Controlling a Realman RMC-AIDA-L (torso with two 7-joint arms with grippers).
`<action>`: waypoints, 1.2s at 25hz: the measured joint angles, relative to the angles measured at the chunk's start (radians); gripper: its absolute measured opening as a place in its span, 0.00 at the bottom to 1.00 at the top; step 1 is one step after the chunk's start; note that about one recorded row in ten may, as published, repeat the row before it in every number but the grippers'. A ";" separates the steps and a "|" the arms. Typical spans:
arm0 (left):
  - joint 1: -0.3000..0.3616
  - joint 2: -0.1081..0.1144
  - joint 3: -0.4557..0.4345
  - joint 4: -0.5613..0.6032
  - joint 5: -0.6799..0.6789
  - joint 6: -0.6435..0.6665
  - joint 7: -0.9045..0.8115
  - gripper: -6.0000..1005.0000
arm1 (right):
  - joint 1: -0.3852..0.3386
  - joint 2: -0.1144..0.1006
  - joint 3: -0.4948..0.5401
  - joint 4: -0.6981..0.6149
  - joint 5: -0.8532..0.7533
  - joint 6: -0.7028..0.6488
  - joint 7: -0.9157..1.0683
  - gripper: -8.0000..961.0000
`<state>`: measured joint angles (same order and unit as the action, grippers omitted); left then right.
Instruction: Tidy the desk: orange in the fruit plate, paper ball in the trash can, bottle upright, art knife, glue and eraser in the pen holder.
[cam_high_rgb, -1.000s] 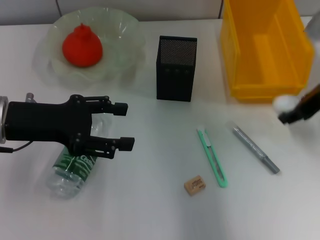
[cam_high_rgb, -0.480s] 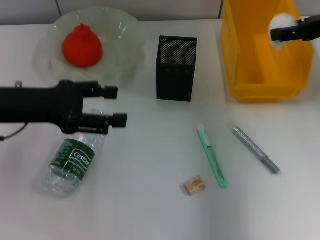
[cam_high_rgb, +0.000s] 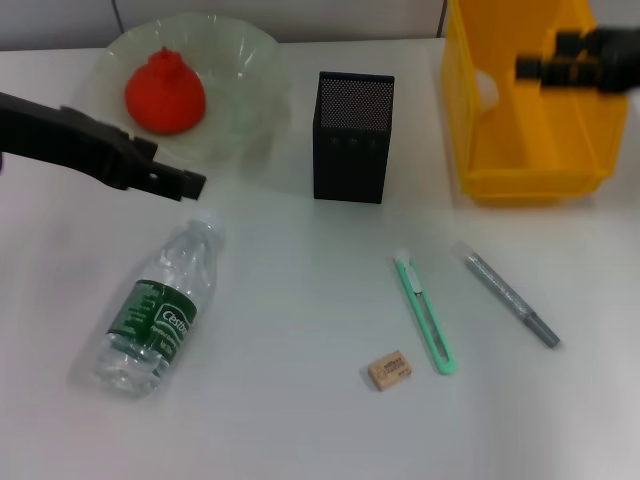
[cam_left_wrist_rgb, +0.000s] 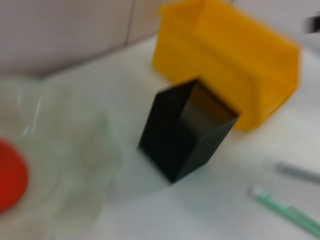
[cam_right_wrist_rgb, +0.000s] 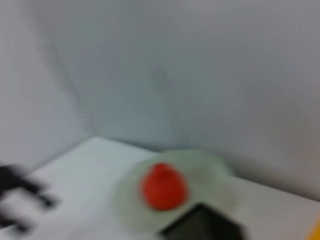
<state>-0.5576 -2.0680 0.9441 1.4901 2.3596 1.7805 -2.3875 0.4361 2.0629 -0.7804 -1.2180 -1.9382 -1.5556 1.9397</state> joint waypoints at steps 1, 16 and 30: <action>-0.010 0.001 0.039 0.005 0.039 -0.011 -0.056 0.72 | 0.000 0.000 0.000 0.000 0.000 0.000 0.000 0.84; -0.080 -0.010 0.412 -0.179 0.290 -0.306 -0.410 0.70 | -0.047 0.004 -0.010 0.511 0.032 -0.260 -0.644 0.88; -0.171 -0.012 0.484 -0.447 0.345 -0.469 -0.410 0.67 | -0.051 0.004 -0.006 0.523 0.030 -0.258 -0.652 0.88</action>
<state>-0.7283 -2.0801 1.4281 1.0431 2.7045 1.3110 -2.7976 0.3853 2.0672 -0.7861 -0.6946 -1.9083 -1.8136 1.2881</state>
